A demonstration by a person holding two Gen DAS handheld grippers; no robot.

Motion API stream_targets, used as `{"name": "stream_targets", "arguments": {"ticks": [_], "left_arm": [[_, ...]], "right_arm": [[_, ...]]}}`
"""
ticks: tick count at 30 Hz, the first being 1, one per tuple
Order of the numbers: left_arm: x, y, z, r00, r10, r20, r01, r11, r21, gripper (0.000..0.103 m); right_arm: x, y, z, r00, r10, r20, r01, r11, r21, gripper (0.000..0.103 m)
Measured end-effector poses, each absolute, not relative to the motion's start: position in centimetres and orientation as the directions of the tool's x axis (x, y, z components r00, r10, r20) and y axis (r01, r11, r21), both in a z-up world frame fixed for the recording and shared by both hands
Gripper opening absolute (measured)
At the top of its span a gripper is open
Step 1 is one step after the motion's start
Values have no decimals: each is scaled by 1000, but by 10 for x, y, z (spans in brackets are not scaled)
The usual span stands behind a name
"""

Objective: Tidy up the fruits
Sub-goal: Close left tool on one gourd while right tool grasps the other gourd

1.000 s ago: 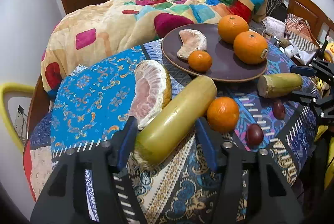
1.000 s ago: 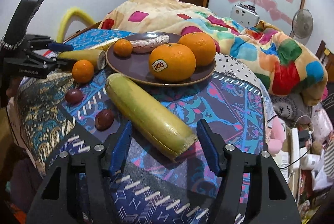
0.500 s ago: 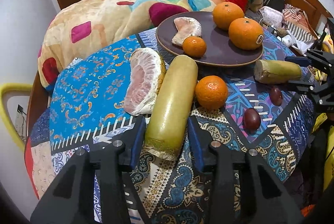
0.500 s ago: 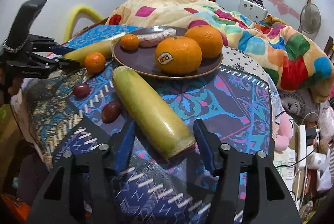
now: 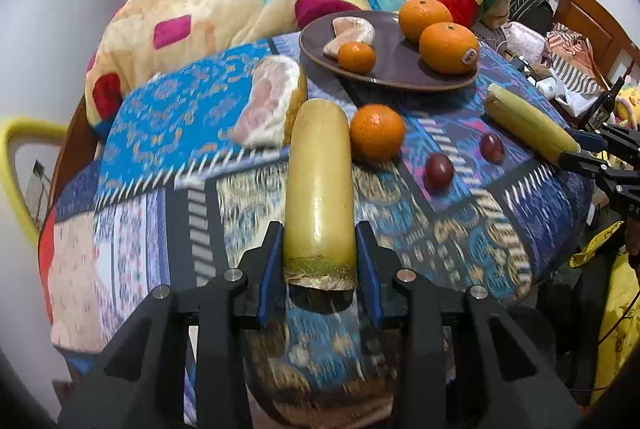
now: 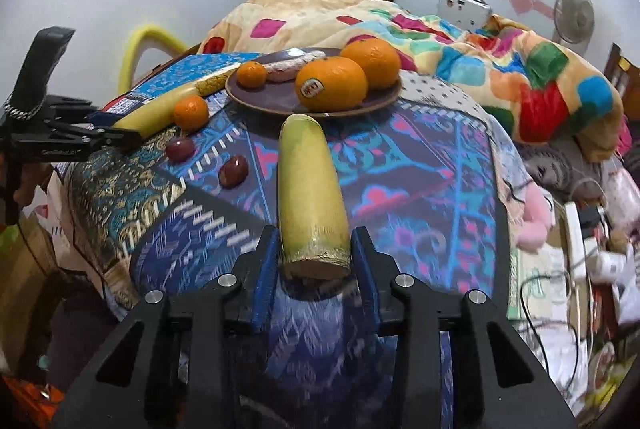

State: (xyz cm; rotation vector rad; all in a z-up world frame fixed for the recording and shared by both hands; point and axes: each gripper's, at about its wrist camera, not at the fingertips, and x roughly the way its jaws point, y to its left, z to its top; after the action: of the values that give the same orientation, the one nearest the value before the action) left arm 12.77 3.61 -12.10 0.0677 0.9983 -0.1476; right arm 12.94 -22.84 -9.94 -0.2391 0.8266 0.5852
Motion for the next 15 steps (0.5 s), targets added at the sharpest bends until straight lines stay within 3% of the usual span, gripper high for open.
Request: {"name": "stream_targets", "arguments": {"ticks": [7, 10, 15], "left_arm": [[111, 31, -119, 506, -70, -859, 159, 987, 13, 36], [118, 29, -120, 486, -61, -872, 162, 987, 21, 36], [135, 29, -125, 476, -66, -877, 164, 986, 14, 36]], "right_arm": [[119, -234, -97, 516, 366, -774, -561, 828, 18, 35], [124, -229, -96, 496, 374, -784, -572, 820, 29, 45], [136, -217, -96, 510, 361, -781, -580, 815, -1, 45]]}}
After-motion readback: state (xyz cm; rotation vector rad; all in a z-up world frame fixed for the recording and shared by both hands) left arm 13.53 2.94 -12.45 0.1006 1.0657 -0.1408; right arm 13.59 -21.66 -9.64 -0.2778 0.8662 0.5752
